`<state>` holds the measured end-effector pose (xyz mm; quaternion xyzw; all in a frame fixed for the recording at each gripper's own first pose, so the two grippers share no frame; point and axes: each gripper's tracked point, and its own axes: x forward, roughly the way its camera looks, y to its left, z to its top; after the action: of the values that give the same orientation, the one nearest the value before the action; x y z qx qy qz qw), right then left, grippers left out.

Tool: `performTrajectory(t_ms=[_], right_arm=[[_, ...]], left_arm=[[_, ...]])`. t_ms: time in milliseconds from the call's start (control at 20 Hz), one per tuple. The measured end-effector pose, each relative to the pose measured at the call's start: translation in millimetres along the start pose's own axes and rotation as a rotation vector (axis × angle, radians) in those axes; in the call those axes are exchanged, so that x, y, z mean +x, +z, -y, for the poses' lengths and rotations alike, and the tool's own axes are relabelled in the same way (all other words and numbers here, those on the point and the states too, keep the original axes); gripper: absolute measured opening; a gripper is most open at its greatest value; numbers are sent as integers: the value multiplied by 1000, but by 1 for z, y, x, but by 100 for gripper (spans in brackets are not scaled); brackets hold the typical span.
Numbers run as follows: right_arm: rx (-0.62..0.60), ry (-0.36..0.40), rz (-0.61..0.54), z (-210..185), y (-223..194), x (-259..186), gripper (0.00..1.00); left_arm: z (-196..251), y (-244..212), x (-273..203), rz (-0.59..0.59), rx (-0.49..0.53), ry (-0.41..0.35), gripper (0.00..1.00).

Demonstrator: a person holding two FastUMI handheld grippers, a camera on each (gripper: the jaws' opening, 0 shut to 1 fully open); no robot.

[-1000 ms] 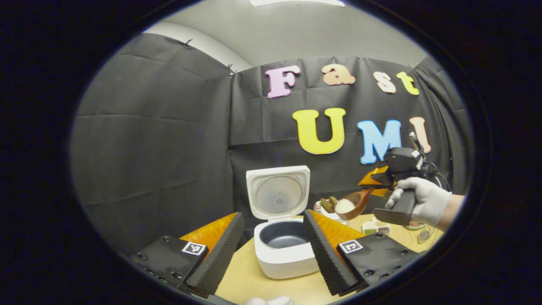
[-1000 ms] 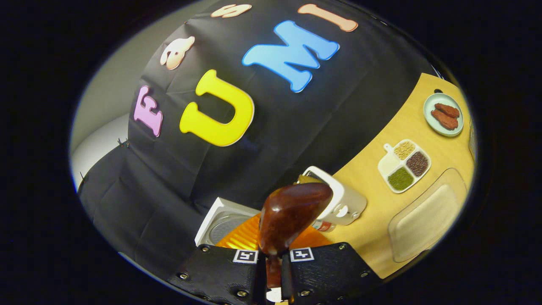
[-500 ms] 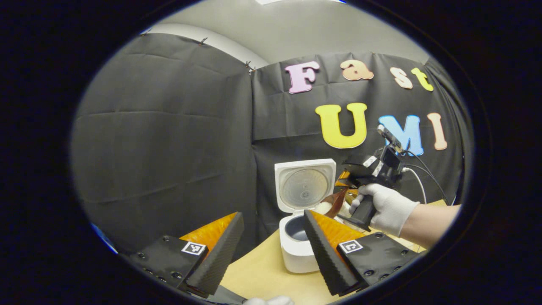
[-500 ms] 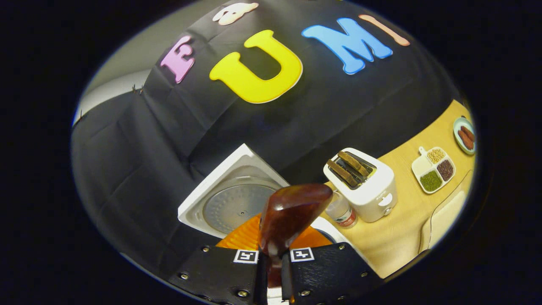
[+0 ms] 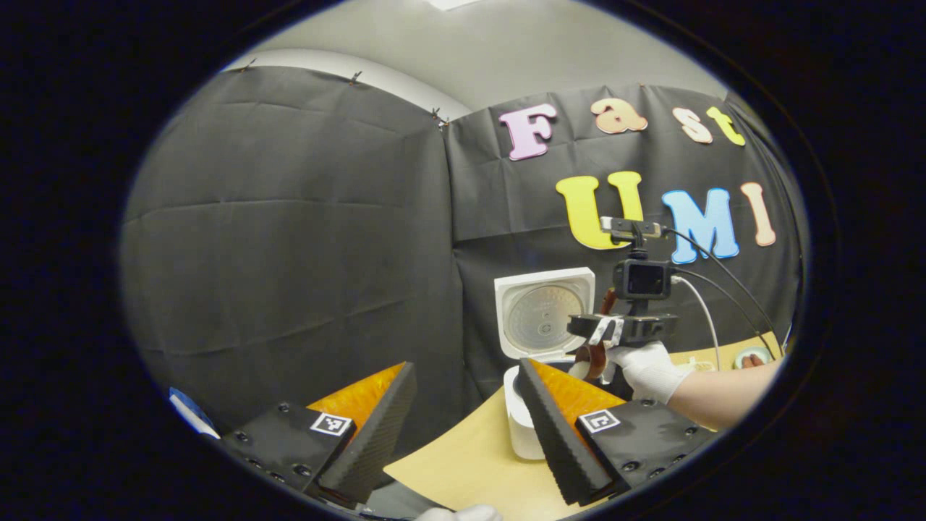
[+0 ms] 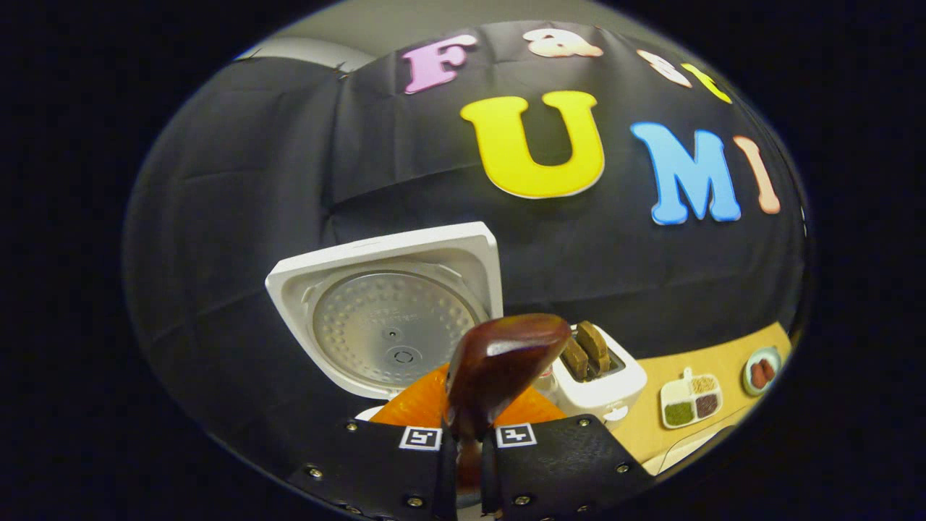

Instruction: Close the left gripper, press the button to open the rice cooker; take a wooden spoon from the chopstick holder with the right hand, scoop a spoonful of rice and pour it into the rice cooker, then put the wooden spoon back into the chopstick holder.

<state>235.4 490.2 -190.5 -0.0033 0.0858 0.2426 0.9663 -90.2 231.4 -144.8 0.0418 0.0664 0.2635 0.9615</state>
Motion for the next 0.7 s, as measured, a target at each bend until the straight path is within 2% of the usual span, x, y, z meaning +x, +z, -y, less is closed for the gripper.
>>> performTrajectory(t_ms=[350, 600, 700], right_arm=[[-383, 68, 104, -41, 3, -12, 13], [-528, 111, 145, -58, 3, -16, 13], [-542, 121, 140, -58, 1, -16, 13]], left_arm=[[3, 6, -9, 14, 21, -3, 100], [1, 8, -10, 17, 27, -8, 100], [4, 7, -10, 15, 25, -13, 100]])
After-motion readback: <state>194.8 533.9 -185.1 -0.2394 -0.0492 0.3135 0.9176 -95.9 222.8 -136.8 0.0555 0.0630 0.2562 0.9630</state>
